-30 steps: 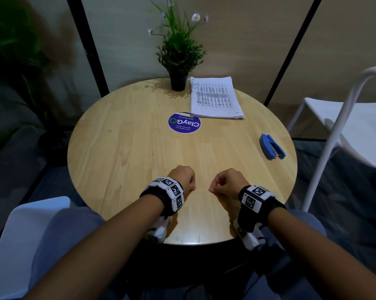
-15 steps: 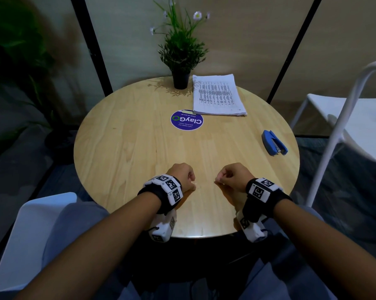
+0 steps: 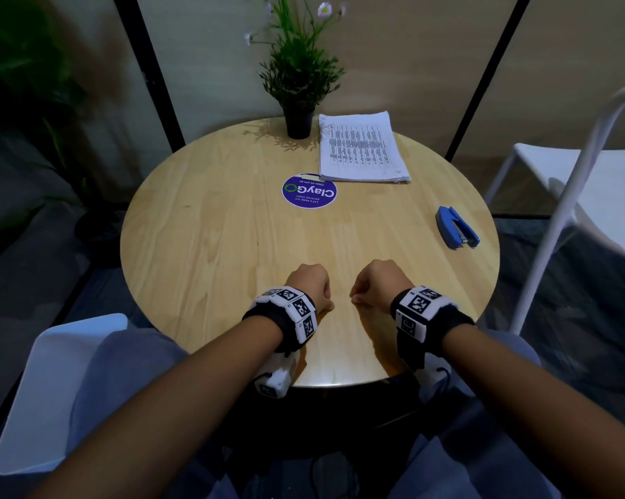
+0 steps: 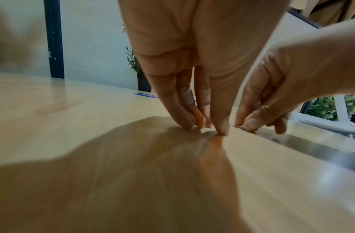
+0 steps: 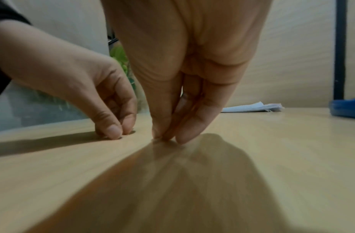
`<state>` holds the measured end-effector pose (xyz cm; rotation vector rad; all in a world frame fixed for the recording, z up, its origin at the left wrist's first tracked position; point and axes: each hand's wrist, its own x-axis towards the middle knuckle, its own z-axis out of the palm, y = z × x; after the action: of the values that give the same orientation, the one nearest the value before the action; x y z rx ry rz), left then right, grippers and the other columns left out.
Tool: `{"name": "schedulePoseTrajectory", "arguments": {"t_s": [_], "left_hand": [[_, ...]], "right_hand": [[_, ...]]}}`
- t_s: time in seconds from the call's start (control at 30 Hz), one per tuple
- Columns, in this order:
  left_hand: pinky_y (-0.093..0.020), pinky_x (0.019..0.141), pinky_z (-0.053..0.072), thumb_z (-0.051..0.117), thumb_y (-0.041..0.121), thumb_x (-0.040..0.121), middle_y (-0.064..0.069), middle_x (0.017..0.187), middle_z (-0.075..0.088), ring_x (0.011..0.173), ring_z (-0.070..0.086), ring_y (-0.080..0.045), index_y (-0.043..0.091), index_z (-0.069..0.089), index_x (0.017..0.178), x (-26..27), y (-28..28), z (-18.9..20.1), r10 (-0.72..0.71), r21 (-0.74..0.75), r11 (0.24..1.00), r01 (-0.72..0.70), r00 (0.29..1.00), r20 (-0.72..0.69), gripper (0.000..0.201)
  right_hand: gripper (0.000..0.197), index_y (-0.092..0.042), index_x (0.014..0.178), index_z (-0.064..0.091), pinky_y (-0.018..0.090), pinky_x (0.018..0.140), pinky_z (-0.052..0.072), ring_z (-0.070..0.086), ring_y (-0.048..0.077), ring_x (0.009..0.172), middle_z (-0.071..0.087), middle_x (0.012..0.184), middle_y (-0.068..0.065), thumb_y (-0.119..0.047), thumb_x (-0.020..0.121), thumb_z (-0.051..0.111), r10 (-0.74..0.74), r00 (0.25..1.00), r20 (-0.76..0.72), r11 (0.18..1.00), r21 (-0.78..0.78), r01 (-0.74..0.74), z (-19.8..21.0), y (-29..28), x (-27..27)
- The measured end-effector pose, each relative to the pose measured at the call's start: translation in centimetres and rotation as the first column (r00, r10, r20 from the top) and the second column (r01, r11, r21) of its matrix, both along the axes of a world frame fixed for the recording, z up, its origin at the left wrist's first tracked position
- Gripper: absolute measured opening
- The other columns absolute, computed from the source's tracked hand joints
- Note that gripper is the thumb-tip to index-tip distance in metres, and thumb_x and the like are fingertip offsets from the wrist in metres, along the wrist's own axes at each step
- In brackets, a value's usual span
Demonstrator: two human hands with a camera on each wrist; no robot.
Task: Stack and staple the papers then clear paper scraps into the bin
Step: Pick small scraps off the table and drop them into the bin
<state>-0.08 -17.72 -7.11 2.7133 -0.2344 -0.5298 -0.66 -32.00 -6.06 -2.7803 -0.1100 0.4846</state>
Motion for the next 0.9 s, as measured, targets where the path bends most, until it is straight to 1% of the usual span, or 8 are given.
{"name": "schedulePoseTrajectory", "arguments": {"t_s": [0.13,0.2,0.3,0.37,0.47,0.67,0.77,0.9], "left_hand": [[-0.032,0.080,0.051,0.067,0.015,0.085,-0.015,0.097,0.071,0.091,0.066,-0.031,0.002,0.072,0.091,-0.1,-0.5,-0.1,0.012,0.035,0.999,-0.013,1.000,0.017,0.015],[-0.033,0.081,0.051,0.064,0.012,0.087,-0.017,0.100,0.070,0.092,0.066,-0.033,0.000,0.070,0.094,-0.3,-0.7,0.0,-0.008,0.065,0.998,0.007,1.000,0.019,0.015],[-0.036,0.085,0.050,0.056,0.005,0.089,-0.021,0.107,0.066,0.098,0.064,-0.035,-0.003,0.066,0.100,-0.6,-1.0,0.3,-0.068,0.121,0.990,0.067,0.998,0.011,0.017],[-0.036,0.088,0.048,0.052,0.001,0.090,-0.022,0.112,0.063,0.102,0.061,-0.035,-0.003,0.063,0.100,-0.9,-1.1,0.3,-0.130,0.166,0.978,0.126,0.991,0.017,0.015],[-0.036,0.089,0.046,0.050,-0.001,0.090,-0.023,0.116,0.058,0.106,0.058,-0.036,0.001,0.059,0.102,-1.4,-1.3,0.2,-0.219,0.257,0.945,0.201,0.975,0.042,0.015],[-0.035,0.091,0.046,0.048,-0.002,0.091,-0.022,0.120,0.056,0.110,0.057,-0.035,-0.003,0.058,0.112,-1.8,-1.7,0.4,-0.240,0.329,0.919,0.216,0.970,0.034,0.024],[-0.035,0.092,0.045,0.050,-0.001,0.090,-0.021,0.122,0.054,0.112,0.056,-0.035,-0.003,0.057,0.113,-1.9,-1.7,0.3,-0.218,0.323,0.925,0.198,0.976,0.025,0.024],[-0.035,0.095,0.044,0.052,0.000,0.090,-0.021,0.124,0.052,0.114,0.054,-0.035,-0.004,0.055,0.114,-1.9,-1.6,0.2,-0.185,0.304,0.937,0.174,0.983,0.009,0.025]], "right_hand": [[0.020,-0.005,0.101,0.071,0.029,0.078,0.049,0.065,0.030,0.093,0.070,0.102,0.013,-0.015,0.087,0.061,0.017,1.000,0.017,0.989,-0.144,-0.014,0.3,1.3,-0.1],[0.020,-0.001,0.102,0.067,0.029,0.072,0.045,0.062,0.030,0.085,0.067,0.102,0.016,-0.009,0.089,0.054,0.031,0.999,0.018,0.979,-0.202,-0.026,0.3,1.7,-0.4],[0.015,0.003,0.087,0.059,0.029,0.068,0.038,0.049,0.030,0.075,0.057,0.089,0.018,-0.003,0.092,0.047,0.059,0.998,0.020,0.956,-0.290,-0.051,0.2,2.4,-1.0],[0.015,0.000,0.085,0.056,0.032,0.071,0.040,0.055,0.033,0.083,0.055,0.094,0.020,-0.002,0.093,0.044,0.082,0.997,-0.005,0.944,-0.319,-0.080,0.1,2.6,-1.2],[0.024,0.004,0.110,0.058,0.035,0.087,0.045,0.058,0.035,0.108,0.057,0.116,0.020,-0.003,0.095,0.041,0.117,0.993,-0.028,0.942,-0.315,-0.120,0.0,2.7,-1.4],[0.031,0.006,0.124,0.048,0.037,0.094,0.044,0.052,0.037,0.117,0.047,0.127,0.022,-0.003,0.096,0.040,0.059,0.996,-0.071,0.948,-0.308,-0.078,0.2,3.3,-1.9],[0.033,0.006,0.126,0.046,0.039,0.096,0.043,0.052,0.036,0.118,0.045,0.129,0.022,-0.002,0.094,0.045,0.025,0.998,-0.062,0.950,-0.308,-0.043,0.1,3.6,-2.3],[0.032,0.005,0.126,0.044,0.039,0.096,0.042,0.050,0.035,0.119,0.043,0.130,0.023,-0.001,0.095,0.042,-0.012,0.999,-0.045,0.962,-0.275,-0.001,-0.1,3.7,-2.5]]}}
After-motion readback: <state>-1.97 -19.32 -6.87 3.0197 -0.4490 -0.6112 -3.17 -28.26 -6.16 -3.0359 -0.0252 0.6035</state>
